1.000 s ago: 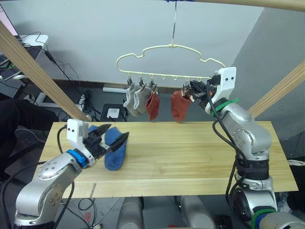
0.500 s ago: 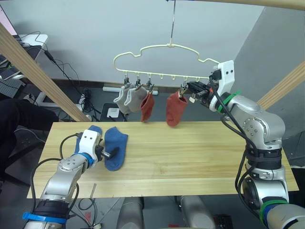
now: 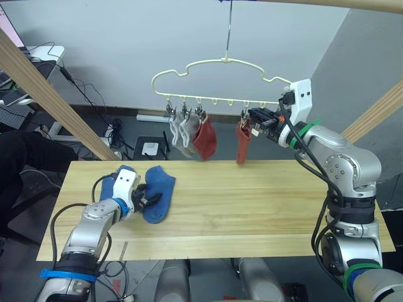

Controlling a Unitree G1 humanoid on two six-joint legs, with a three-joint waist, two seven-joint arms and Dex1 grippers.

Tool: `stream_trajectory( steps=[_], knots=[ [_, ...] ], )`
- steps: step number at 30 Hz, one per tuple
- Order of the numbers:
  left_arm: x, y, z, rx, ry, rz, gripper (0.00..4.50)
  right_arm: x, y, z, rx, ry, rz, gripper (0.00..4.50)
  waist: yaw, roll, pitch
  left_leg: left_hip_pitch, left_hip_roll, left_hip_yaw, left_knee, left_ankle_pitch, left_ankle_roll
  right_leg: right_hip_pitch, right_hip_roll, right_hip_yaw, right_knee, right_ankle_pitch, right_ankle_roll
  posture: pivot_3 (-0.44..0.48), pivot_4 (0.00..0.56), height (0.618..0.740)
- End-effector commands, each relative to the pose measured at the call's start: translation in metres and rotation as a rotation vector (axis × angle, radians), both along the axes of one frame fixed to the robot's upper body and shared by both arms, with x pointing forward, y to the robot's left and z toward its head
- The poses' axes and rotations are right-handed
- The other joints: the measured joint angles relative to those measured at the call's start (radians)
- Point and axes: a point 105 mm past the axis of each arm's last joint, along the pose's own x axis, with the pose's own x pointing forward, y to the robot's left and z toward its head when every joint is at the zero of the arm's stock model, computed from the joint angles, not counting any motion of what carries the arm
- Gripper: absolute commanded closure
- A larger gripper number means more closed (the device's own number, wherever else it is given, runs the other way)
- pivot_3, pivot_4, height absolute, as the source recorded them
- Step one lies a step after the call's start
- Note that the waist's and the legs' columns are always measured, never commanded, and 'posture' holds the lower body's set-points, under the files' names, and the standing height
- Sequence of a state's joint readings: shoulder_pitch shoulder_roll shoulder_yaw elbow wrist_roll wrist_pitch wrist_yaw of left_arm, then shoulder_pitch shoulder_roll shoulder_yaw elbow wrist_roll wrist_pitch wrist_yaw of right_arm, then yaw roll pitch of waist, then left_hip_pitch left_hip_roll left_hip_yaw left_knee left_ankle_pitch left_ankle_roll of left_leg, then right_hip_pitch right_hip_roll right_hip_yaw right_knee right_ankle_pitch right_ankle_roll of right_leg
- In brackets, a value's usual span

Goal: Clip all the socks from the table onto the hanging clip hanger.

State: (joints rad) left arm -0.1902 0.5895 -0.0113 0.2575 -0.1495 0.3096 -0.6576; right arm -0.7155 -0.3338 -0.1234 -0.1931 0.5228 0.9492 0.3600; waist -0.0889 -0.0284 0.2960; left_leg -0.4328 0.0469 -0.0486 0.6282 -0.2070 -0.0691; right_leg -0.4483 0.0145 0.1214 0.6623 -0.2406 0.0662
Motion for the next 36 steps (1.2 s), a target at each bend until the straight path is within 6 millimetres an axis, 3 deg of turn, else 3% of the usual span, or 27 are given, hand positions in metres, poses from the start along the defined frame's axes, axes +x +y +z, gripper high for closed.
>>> stream_trajectory(
  steps=[1,4,6,7,12,18,24,28,36],
  knots=[
    [-0.012,-0.006,-0.015,-0.011,0.053,-0.027,2.96,-0.004,-0.004,0.004,0.000,-0.020,-0.011,4.27,0.000,0.000,0.000,0.000,0.000,0.000,0.000,0.000,0.000,0.000,0.000,0.000,0.000,0.000,0.000,-0.124,0.320,0.740],
    [-0.013,-0.012,-0.011,-0.027,0.028,-0.059,3.81,-0.003,-0.004,0.003,-0.001,-0.018,-0.012,4.27,0.000,0.000,0.000,0.000,0.000,0.000,0.000,0.000,0.000,0.000,0.000,0.000,0.000,0.000,0.000,-0.119,0.317,0.740],
    [-0.015,-0.027,0.001,-0.069,-0.026,-0.132,4.41,-0.003,-0.006,0.002,-0.002,-0.016,-0.012,4.27,0.000,0.000,0.000,0.000,0.000,0.000,0.000,0.000,0.000,0.000,0.000,0.000,0.000,0.000,0.000,-0.119,0.316,0.740],
    [-0.016,-0.033,0.007,-0.084,-0.049,-0.160,4.46,-0.003,-0.006,0.001,-0.003,-0.016,-0.012,4.27,0.000,0.000,0.000,0.000,0.000,0.000,0.000,0.000,0.000,0.000,0.000,0.000,0.000,0.000,0.000,-0.119,0.316,0.740],
    [-0.023,-0.055,0.032,-0.168,-0.149,-0.297,4.46,-0.003,-0.007,0.000,0.014,0.000,0.006,4.27,0.002,0.000,0.000,-0.001,0.000,0.000,0.000,0.000,0.000,0.000,0.000,-0.001,-0.001,0.000,0.000,-0.123,0.309,0.740],
    [-0.052,-0.108,0.095,-0.286,-0.333,-0.624,4.46,-0.012,-0.012,-0.002,0.047,0.122,0.120,4.27,0.002,0.000,0.000,-0.001,0.000,0.000,0.000,0.000,0.000,0.000,0.000,0.000,-0.001,0.000,0.000,-0.128,0.307,0.740],
    [-0.063,-0.143,0.129,-0.402,-0.437,-0.743,4.46,-0.024,-0.015,0.001,0.123,0.258,0.220,4.27,0.000,0.000,0.000,0.000,0.000,0.000,0.000,0.000,0.000,0.001,0.000,0.000,-0.002,0.000,0.000,-0.145,0.307,0.740],
    [-0.065,-0.160,0.128,-0.430,-0.441,-0.793,4.46,-0.027,-0.008,0.014,0.263,0.329,0.280,4.27,-0.002,0.000,0.000,0.000,0.000,0.000,0.001,0.000,0.000,0.003,0.000,0.000,-0.003,0.000,0.001,-0.149,0.309,0.740],
    [-0.051,-0.168,0.131,-0.491,-0.436,-0.752,4.46,-0.032,-0.003,0.018,0.319,0.380,0.295,4.27,-0.023,0.000,0.001,-0.001,0.000,-0.001,0.001,0.000,0.001,0.002,0.001,-0.001,-0.003,0.000,0.001,-0.158,0.316,0.740]
  ],
)
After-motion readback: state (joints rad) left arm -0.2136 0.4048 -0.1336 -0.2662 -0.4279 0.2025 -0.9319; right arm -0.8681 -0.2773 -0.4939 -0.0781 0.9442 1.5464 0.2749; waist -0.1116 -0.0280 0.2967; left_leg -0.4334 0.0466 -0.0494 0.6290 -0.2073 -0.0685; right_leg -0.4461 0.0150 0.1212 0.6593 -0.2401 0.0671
